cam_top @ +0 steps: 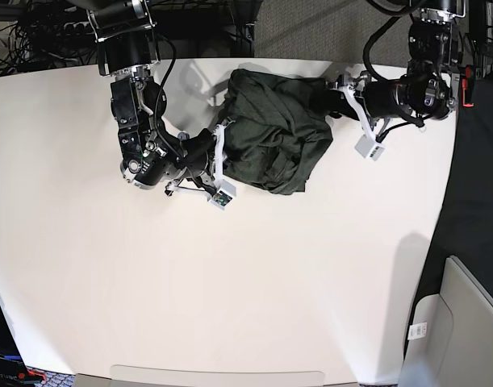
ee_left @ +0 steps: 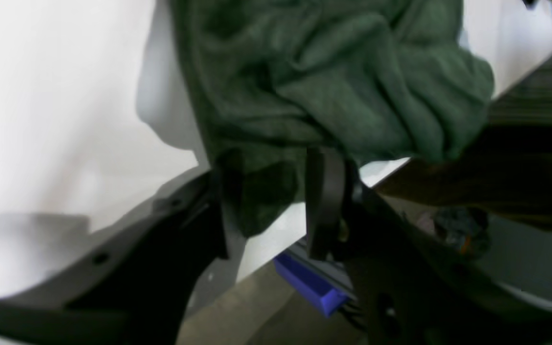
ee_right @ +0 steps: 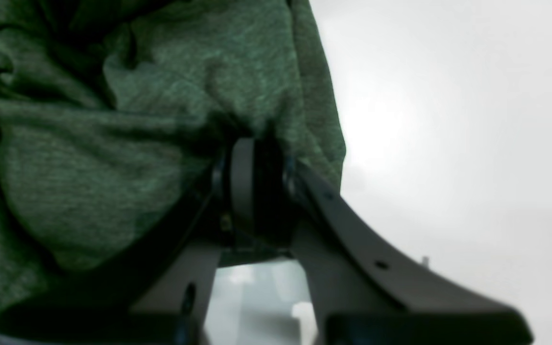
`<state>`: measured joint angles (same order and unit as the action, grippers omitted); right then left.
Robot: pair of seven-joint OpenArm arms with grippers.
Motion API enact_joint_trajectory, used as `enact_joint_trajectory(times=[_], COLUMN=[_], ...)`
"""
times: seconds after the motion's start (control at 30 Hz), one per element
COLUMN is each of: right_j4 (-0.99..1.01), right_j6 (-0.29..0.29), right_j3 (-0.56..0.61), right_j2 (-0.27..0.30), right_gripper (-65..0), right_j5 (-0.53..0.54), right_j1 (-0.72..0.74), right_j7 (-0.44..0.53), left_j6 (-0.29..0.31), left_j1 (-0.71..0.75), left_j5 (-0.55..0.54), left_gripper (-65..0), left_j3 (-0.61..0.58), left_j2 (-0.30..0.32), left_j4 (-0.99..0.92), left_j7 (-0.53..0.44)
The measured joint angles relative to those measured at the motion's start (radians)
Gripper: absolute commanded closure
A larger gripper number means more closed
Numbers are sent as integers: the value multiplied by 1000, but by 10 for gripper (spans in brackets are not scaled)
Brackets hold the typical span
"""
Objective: Fold the T-shirt properly
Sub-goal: 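Grasp the bundle's edge with the left gripper and fold it toward the right gripper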
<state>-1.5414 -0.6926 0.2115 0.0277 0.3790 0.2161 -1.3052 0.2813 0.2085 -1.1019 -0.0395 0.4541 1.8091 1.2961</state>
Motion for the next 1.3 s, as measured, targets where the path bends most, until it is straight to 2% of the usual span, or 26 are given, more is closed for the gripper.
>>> enact_joint_trajectory(times=[0.1,0.23,0.33,0.47,0.5,0.6,0.73,0.83,1.0,1.23,1.27,1.3], right_j4=[0,1,1,1,1,1,1,2,2,5,5,4], right_j6=[0,0,0,1,33,58,60,59,60,65,65,64], right_j3=[0,0,0,0,0,-1,-1,-2,-5,-2,-2,-4], right_j2=[0,-1,0,0,2,2,3,5,8,-1,-1,3], right_gripper=[-53,-53,-53,-53,-53,-53,-53,-53,-53,-53,-53,-53], right_j5=[0,-2,-2,-2,-1,-4,-6,-17,-39,-43,-42,-4], right_j1=[0,0,1,6,6,5,2,3,3,2,3,3], right_j7=[0,0,0,0,0,4,16,16,19,23,23,18], left_j6=[3,13,16,14,14,8,7,8,27,61,66,24], left_j1=[20,11,-25,-61,-74,-109,-119,-119,-123,-89,-77,-67], left_j5=[-12,-76,-118,-117,-112,-67,20,61,66,98,118,276], left_gripper=[-202,-202,-202,-202,-202,-202,-202,-202,-202,-202,-202,-202], left_j3=[84,146,108,14,-6,-43,-136,-206,-306,-333,-333,-334], left_j2=[-11,-86,-142,-222,-235,-269,-294,-285,-208,-108,-92,-74], left_j4=[117,201,188,158,148,142,101,57,-2,7,10,5], left_j7=[-55,-58,-60,-60,-59,-67,-67,-128,-290,-385,-373,-308])
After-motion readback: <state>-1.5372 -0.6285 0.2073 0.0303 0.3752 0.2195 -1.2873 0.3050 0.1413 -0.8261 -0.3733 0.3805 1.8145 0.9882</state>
